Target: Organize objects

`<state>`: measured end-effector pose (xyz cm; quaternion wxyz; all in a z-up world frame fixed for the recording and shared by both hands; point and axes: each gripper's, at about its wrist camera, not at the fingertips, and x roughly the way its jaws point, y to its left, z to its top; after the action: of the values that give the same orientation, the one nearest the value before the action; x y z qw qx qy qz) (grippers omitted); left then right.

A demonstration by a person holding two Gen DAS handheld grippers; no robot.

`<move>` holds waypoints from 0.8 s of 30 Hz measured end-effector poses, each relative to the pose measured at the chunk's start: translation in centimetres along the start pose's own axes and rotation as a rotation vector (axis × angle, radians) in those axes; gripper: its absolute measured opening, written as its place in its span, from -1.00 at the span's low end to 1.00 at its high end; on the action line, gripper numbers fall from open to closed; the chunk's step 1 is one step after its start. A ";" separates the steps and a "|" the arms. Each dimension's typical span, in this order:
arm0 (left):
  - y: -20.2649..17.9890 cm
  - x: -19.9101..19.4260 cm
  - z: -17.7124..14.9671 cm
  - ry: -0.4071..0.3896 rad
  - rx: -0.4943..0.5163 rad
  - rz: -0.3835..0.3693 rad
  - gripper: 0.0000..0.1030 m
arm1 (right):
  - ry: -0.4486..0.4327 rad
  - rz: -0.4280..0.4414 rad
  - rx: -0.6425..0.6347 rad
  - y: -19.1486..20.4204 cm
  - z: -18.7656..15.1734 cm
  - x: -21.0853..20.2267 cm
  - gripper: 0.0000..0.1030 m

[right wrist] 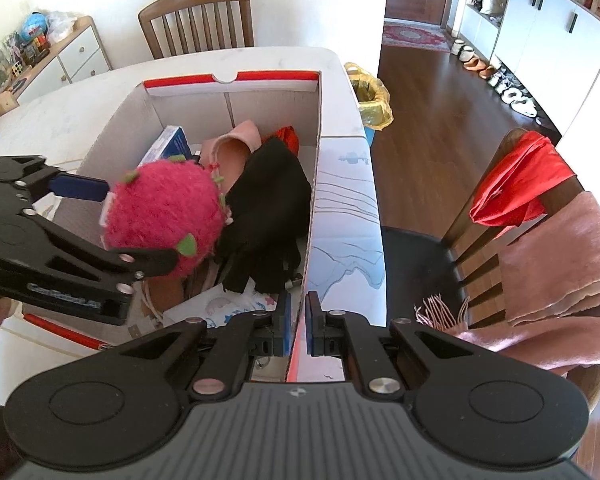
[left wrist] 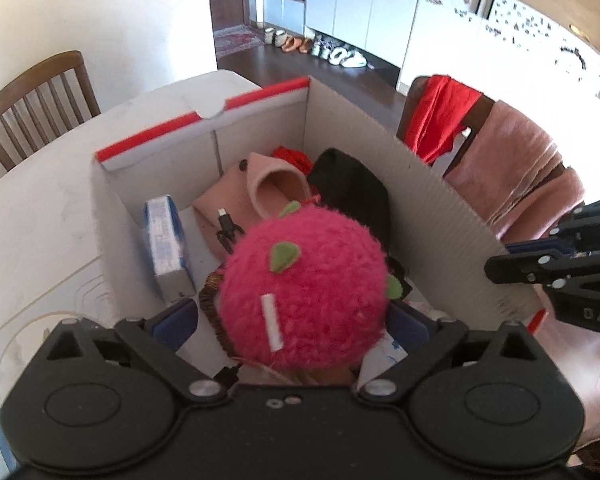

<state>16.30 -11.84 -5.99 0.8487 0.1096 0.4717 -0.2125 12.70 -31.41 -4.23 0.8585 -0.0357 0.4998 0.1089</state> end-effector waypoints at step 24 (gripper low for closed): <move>0.9 -10.1 -1.9 -0.234 -0.044 -0.010 0.97 | -0.172 0.052 0.018 2.2 -0.2 -5.8 -0.87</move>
<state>10.65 -7.70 1.52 0.8991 0.0630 0.3747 -0.2174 9.25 -30.14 0.84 0.8954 -0.0054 0.4261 0.1295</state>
